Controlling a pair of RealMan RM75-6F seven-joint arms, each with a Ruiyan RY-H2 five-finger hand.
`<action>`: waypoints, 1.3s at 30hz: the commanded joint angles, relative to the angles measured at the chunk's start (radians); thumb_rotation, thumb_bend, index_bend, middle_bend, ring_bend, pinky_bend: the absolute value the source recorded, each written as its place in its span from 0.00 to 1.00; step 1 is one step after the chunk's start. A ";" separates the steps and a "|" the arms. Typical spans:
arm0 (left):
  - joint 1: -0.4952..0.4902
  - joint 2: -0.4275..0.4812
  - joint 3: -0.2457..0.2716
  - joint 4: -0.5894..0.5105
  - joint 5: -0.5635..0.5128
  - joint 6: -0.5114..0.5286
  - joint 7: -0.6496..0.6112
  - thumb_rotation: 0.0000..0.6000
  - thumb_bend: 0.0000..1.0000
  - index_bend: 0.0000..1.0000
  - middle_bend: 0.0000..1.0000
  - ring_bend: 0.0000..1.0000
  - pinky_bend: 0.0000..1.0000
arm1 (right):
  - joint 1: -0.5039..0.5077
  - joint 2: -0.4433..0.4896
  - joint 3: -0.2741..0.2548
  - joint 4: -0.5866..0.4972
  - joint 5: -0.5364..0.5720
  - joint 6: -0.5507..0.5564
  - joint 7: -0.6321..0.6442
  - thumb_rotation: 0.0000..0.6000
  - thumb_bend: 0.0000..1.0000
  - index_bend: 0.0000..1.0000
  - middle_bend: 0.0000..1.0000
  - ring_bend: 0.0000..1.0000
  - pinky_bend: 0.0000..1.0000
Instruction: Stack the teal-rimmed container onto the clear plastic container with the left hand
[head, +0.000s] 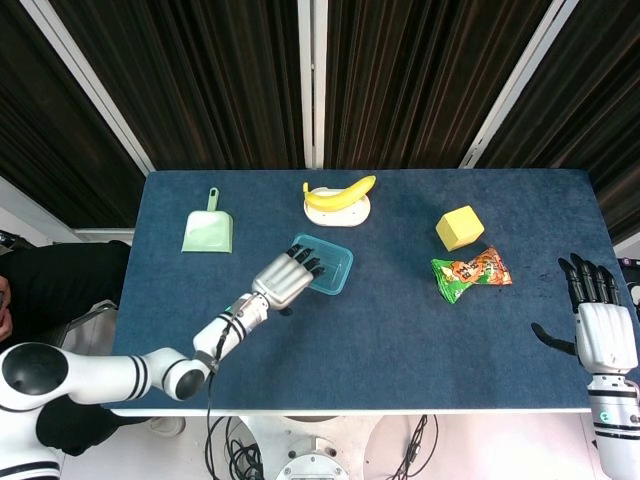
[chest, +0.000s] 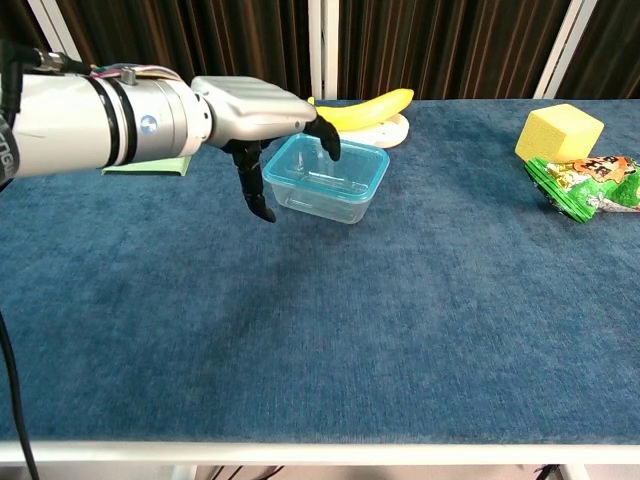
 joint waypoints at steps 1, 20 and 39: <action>0.007 0.020 0.001 -0.003 -0.029 -0.018 -0.006 1.00 0.05 0.20 0.13 0.04 0.10 | 0.001 -0.001 0.000 0.001 0.000 -0.002 0.002 1.00 0.08 0.00 0.00 0.00 0.00; 0.067 0.015 0.048 -0.008 -0.073 0.011 -0.003 1.00 0.04 0.20 0.13 0.04 0.10 | 0.002 -0.003 -0.003 0.004 -0.005 -0.002 0.004 1.00 0.08 0.00 0.00 0.00 0.00; 0.270 0.255 -0.036 -0.134 0.062 0.226 -0.271 1.00 0.04 0.20 0.13 0.04 0.10 | 0.006 0.073 -0.016 0.024 -0.035 -0.043 0.126 1.00 0.08 0.00 0.01 0.00 0.00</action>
